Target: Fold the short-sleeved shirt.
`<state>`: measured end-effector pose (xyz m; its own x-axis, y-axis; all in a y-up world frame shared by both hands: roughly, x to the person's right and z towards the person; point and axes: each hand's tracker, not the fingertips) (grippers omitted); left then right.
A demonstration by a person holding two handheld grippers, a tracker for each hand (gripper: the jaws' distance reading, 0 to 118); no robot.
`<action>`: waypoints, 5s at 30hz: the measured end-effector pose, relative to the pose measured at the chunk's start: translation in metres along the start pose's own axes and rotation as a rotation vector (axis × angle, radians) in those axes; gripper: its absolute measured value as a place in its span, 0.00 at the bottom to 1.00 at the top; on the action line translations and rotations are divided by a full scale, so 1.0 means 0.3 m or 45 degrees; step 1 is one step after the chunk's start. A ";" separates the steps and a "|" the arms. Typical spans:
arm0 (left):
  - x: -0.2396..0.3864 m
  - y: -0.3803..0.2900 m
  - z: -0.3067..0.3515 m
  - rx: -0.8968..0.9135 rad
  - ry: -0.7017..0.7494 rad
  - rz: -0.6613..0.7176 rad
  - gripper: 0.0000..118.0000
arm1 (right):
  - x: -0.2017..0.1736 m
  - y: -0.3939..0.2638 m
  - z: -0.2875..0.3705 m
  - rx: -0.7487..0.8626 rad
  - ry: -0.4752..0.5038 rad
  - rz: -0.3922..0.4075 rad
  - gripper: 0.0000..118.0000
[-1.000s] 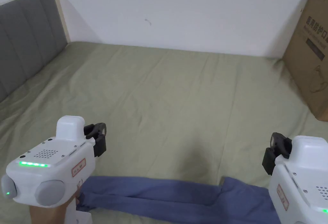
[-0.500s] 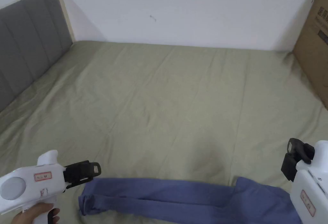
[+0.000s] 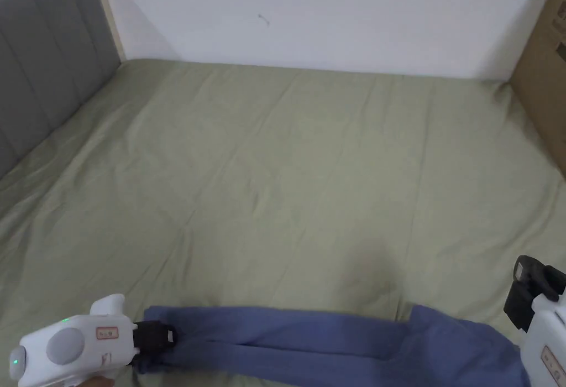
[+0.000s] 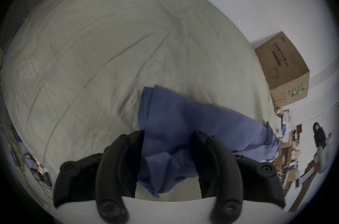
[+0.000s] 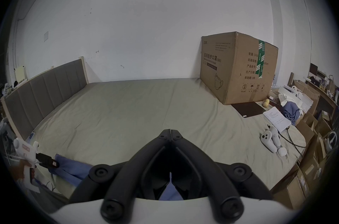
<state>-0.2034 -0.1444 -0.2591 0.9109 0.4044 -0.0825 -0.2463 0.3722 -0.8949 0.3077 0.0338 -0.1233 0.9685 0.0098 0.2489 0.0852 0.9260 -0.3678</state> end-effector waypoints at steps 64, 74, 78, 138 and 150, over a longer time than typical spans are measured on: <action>0.625 -0.079 0.147 0.315 -0.046 -0.459 0.68 | 0.188 -0.032 0.098 0.017 -0.041 -0.162 0.00; 0.582 -0.154 -0.013 0.212 -0.012 -0.450 0.00 | 0.176 -0.025 0.095 0.016 -0.015 -0.150 0.00; 0.652 -0.217 -0.095 0.118 -0.029 -0.550 0.00 | 0.188 -0.021 0.091 0.010 -0.019 -0.143 0.00; 0.266 -0.002 0.107 0.083 -0.169 -0.182 0.11 | 0.136 -0.003 0.078 -0.010 0.000 -0.083 0.00; 0.279 0.059 0.400 0.181 -0.025 -0.300 0.11 | 0.131 -0.007 0.074 0.000 0.042 -0.089 0.00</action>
<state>-0.1714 -0.0036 -0.2292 0.9423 0.3081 0.1307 -0.0732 0.5709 -0.8178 0.3403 0.0408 -0.0929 0.9674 -0.0670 0.2444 0.1525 0.9240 -0.3505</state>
